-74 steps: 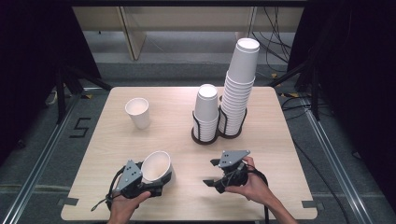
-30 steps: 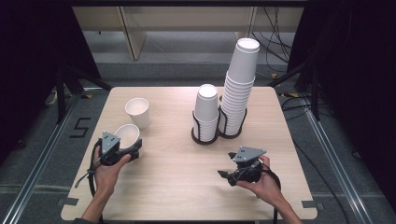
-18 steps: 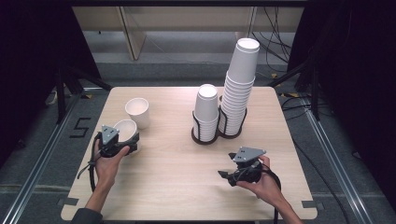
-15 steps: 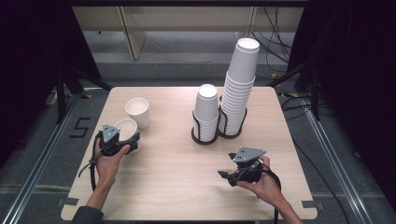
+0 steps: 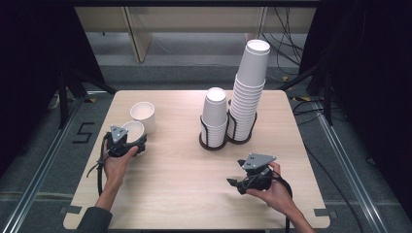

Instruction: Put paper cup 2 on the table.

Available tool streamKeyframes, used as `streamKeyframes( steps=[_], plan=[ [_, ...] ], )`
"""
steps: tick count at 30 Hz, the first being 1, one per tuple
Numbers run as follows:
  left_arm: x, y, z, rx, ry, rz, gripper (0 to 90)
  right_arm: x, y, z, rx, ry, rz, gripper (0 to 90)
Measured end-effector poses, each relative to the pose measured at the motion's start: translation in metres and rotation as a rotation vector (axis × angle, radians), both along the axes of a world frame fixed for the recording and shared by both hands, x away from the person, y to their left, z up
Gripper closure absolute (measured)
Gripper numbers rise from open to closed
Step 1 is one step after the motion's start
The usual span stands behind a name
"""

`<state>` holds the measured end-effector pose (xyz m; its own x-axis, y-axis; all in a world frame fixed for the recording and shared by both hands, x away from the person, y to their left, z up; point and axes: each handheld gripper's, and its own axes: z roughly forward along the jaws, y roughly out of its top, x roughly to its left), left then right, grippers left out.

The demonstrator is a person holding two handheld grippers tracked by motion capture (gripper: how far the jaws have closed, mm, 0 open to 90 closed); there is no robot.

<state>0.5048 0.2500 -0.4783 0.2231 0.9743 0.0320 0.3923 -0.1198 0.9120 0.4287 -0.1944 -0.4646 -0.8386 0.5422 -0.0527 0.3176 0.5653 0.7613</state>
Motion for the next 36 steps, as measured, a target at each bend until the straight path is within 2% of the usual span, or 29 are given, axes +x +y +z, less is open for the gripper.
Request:
streamKeyframes(
  steps=[5, 6, 7, 11, 14, 15, 18, 20, 25, 26, 29, 32, 33, 35, 36],
  plan=[
    [0.003, 0.0, -0.003, -0.005, -0.01, 0.002, 14.5, 0.0, 0.001, -0.001, -0.008, -0.002, 0.018, 24.1],
    [0.003, -0.001, -0.003, 0.002, -0.008, -0.001, 14.4, 0.0, 0.001, -0.001, -0.012, -0.018, 0.019, 24.1],
    [0.003, -0.001, -0.003, 0.005, -0.009, -0.004, 14.2, 0.0, 0.002, -0.001, -0.005, -0.005, 0.016, 24.1],
    [0.002, 0.0, -0.006, -0.008, -0.019, 0.011, 12.4, -0.001, 0.001, -0.001, -0.006, -0.001, 0.008, 24.0],
    [0.001, 0.0, -0.007, -0.006, -0.03, 0.011, 11.3, 0.0, 0.001, -0.001, -0.01, -0.014, 0.016, 24.0],
    [0.001, 0.001, -0.008, -0.009, -0.029, 0.012, 11.0, -0.001, 0.002, -0.001, -0.008, -0.001, 0.014, 24.0],
    [0.001, 0.003, -0.011, -0.018, -0.034, 0.001, 11.6, 0.0, 0.002, -0.001, -0.011, -0.001, 0.019, 24.0],
    [0.0, 0.004, -0.013, -0.014, -0.031, 0.007, 11.8, -0.001, 0.002, -0.001, -0.011, 0.005, 0.02, 24.0],
    [-0.002, 0.005, -0.014, -0.01, -0.013, -0.007, 12.6, 0.0, 0.001, -0.001, -0.013, -0.019, 0.023, 24.0],
    [-0.002, 0.006, -0.015, -0.008, -0.012, -0.009, 12.6, -0.001, 0.001, -0.001, -0.008, 0.0, 0.011, 24.0],
    [-0.002, 0.005, -0.016, 0.008, 0.007, -0.012, 12.8, -0.001, 0.002, -0.003, -0.009, -0.002, 0.016, 23.9],
    [-0.003, 0.005, -0.016, 0.016, 0.035, -0.01, 13.6, -0.003, 0.002, -0.002, -0.018, 0.014, 0.009, 23.9],
    [-0.003, 0.006, -0.016, 0.018, 0.039, -0.013, 13.9, -0.001, 0.002, -0.002, -0.022, -0.009, 0.026, 23.9],
    [-0.005, 0.006, -0.017, 0.014, 0.029, -0.012, 14.0, -0.002, 0.002, -0.002, -0.019, 0.005, 0.015, 23.9],
    [-0.006, 0.006, -0.019, 0.01, 0.021, -0.012, 14.1, -0.001, 0.001, -0.002, -0.022, -0.002, 0.021, 23.9]
  ],
)
